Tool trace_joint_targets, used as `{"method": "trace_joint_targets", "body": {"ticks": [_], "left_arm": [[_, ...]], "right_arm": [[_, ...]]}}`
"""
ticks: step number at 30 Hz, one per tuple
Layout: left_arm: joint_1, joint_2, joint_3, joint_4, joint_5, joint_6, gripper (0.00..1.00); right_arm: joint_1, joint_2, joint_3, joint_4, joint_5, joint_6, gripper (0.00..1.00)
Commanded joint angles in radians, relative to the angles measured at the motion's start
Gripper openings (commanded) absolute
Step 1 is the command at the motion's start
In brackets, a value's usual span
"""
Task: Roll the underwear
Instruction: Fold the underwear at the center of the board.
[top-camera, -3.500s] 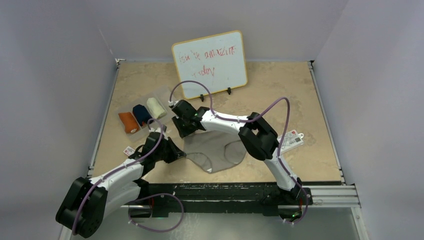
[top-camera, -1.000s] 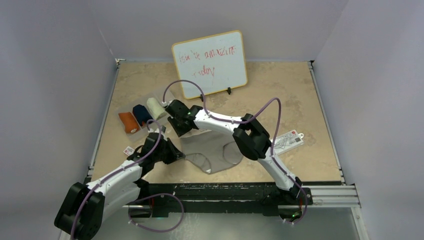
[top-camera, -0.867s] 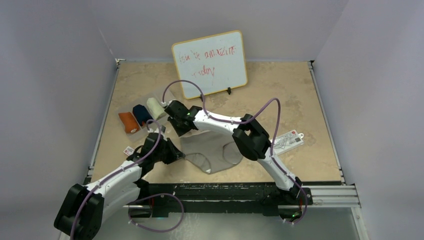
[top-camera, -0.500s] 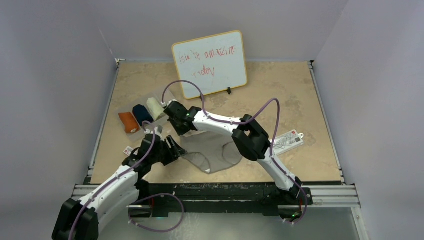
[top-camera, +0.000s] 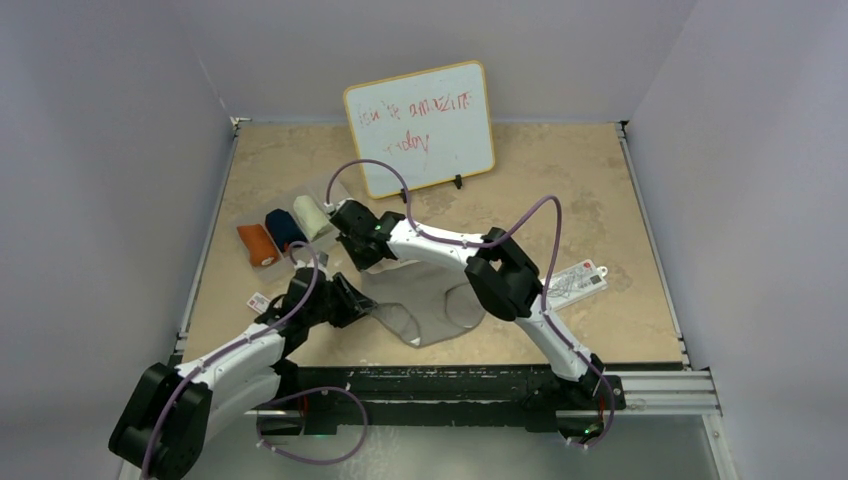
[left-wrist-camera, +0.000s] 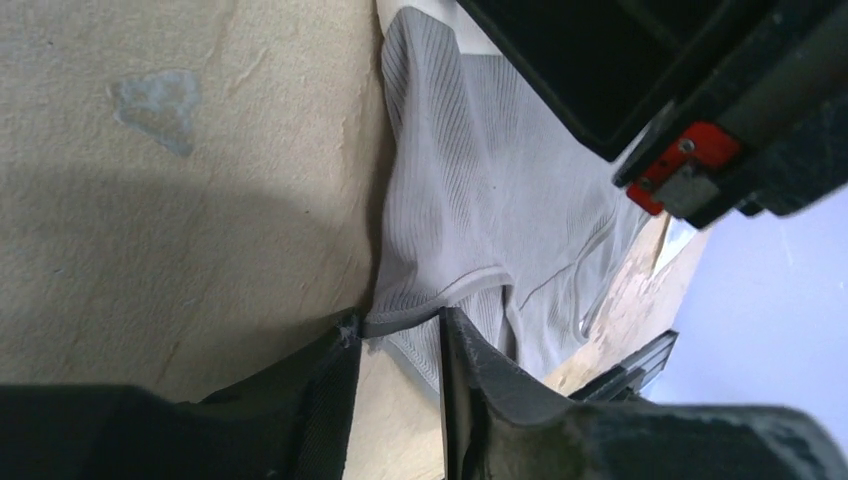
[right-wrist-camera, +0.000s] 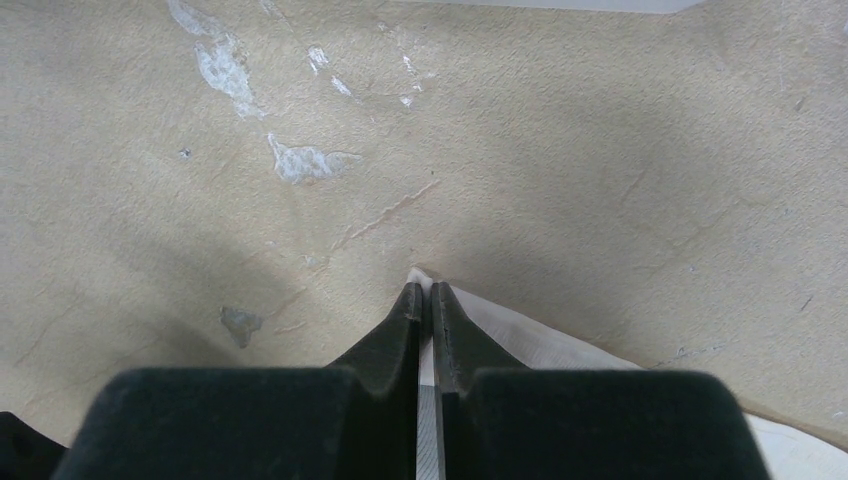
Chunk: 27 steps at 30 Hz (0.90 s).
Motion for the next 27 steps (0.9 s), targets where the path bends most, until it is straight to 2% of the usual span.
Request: {"method": "trace_joint_targets", "body": {"ticks": [1,7,11,17,27], "left_arm": [[0.002,0.037,-0.021,0.017,-0.055,0.002,0.27],[0.002,-0.018,0.011,-0.075,-0.118,0.038,0.00],[0.002,-0.063,0.068,-0.153,-0.139,0.088,0.00],[0.002,-0.089,0.206,-0.296,-0.149,0.194,0.00],[0.001,0.123,0.420,-0.315,0.100,0.346,0.00]], "right_arm": [[-0.001,-0.027,-0.035,-0.032,-0.044,0.021,0.05],[-0.023,-0.071,-0.055,0.004,-0.125,0.043,0.05],[-0.054,-0.126,-0.090,0.059,-0.206,0.065,0.04],[-0.134,-0.254,-0.243,0.209,-0.342,0.131,0.03],[-0.313,-0.433,-0.551,0.549,-0.555,0.260,0.02]]}}
